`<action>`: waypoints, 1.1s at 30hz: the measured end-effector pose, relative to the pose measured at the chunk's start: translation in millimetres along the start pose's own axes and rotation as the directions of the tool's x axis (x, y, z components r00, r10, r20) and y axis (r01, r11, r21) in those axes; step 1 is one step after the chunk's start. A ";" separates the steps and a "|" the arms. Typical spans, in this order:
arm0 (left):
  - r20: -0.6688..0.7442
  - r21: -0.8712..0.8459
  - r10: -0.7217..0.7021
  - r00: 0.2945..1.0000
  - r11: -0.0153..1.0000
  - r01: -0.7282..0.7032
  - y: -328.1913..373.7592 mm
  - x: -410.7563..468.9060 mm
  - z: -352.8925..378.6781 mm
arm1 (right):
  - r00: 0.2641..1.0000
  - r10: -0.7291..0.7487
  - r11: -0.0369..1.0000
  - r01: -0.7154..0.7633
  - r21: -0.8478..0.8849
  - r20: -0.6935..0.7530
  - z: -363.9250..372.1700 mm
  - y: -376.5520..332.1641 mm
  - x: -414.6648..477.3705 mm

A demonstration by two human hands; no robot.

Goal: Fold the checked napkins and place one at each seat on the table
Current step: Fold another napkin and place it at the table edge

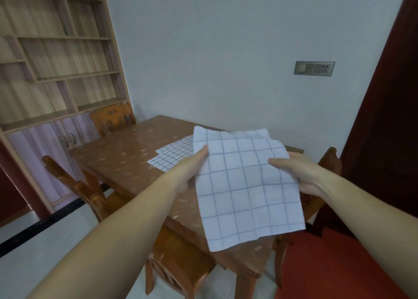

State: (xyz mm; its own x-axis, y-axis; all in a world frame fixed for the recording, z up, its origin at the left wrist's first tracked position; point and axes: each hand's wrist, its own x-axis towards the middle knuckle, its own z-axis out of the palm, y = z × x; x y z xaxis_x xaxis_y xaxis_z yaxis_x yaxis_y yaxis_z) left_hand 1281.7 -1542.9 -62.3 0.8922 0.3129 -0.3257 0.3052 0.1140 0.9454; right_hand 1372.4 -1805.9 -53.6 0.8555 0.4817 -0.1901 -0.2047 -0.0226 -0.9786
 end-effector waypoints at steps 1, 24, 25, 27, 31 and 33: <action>0.035 0.028 0.006 0.999 1.000 -0.006 -4.2 -0.6 -1.0 | 1.000 0.008 1.000 -0.008 -0.003 -0.029 -1.9 1.2 1.4; -0.147 0.063 0.363 0.920 0.932 -0.357 35.6 -19.6 24.6 | 0.874 -0.284 0.958 0.236 -0.165 -0.394 -24.3 -38.7 -21.1; -0.131 0.124 0.408 0.904 0.911 -0.393 41.2 -22.5 25.2 | 0.854 -0.338 0.936 0.263 -0.233 -0.396 -25.2 -44.4 -22.3; -0.108 0.241 0.481 0.870 0.862 -0.446 52.3 -29.5 26.0 | 0.816 -0.457 0.866 0.317 -0.387 -0.355 -25.6 -56.0 -28.0; -0.109 0.339 0.564 0.819 0.795 -0.503 72.0 -39.2 26.0 | 0.797 -0.565 0.707 0.334 -0.624 -0.214 -28.9 -74.3 -39.9; -0.091 0.400 0.584 0.807 0.763 -0.507 78.5 -42.2 23.8 | 0.800 -0.579 0.618 0.302 -0.726 -0.160 -31.9 -79.4 -42.0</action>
State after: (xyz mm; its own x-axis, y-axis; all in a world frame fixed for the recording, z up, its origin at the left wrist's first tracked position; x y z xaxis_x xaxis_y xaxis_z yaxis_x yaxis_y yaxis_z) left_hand 1276.0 -1569.5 25.8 0.8677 0.4049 0.2884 -0.0863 -0.4487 0.8895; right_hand 1367.9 -1852.3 29.6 0.8787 0.2583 0.4015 0.4771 -0.5049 -0.7194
